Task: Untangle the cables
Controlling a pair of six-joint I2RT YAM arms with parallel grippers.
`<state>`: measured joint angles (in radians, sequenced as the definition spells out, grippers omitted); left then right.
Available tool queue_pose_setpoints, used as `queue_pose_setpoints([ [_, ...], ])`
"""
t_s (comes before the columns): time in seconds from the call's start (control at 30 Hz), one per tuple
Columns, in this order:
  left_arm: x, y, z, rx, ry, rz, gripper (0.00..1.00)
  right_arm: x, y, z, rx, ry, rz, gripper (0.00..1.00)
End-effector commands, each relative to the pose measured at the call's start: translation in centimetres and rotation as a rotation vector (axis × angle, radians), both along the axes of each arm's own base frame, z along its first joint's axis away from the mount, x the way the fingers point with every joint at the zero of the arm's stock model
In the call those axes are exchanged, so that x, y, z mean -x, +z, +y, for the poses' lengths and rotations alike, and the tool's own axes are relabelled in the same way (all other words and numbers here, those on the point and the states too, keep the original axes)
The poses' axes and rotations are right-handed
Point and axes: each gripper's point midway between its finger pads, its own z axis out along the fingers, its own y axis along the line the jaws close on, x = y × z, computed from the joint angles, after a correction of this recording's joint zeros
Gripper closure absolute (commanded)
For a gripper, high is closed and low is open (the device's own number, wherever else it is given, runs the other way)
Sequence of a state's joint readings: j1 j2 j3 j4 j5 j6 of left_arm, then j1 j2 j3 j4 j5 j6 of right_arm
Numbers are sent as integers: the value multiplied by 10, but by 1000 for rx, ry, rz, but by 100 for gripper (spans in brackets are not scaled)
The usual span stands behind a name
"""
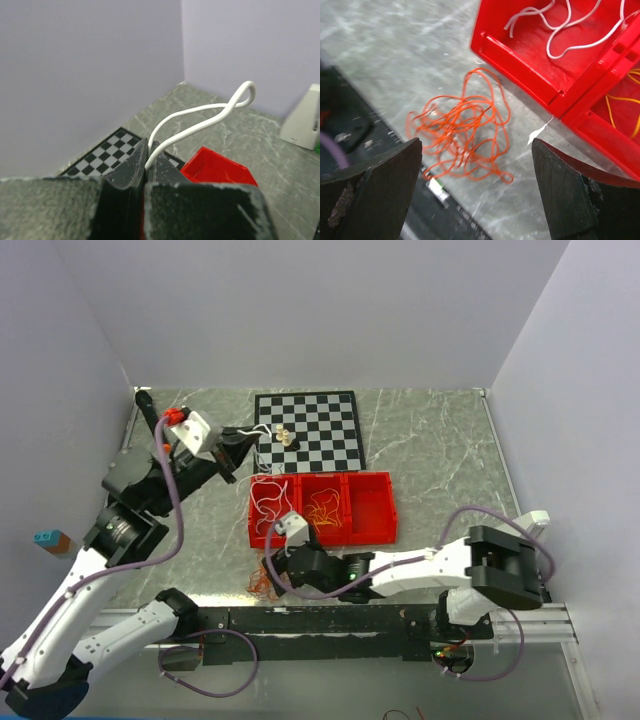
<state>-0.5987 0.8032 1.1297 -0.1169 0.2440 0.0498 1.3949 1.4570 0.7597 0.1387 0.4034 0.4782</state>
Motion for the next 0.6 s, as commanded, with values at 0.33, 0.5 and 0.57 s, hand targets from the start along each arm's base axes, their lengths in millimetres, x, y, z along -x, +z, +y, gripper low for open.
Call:
queue_pose_setpoints([
  [0.33,-73,-62,7,7,268,140,99,-14,-48,-21,63,-165,167,70],
  [0.5,-92,-98,-1,-9,303,232,99,-5,-41,-73,0,-255,203,71],
  [0.57,-99,-114,0,-27,331,238,99,-1,-36,-88,-32,-277,222,71],
])
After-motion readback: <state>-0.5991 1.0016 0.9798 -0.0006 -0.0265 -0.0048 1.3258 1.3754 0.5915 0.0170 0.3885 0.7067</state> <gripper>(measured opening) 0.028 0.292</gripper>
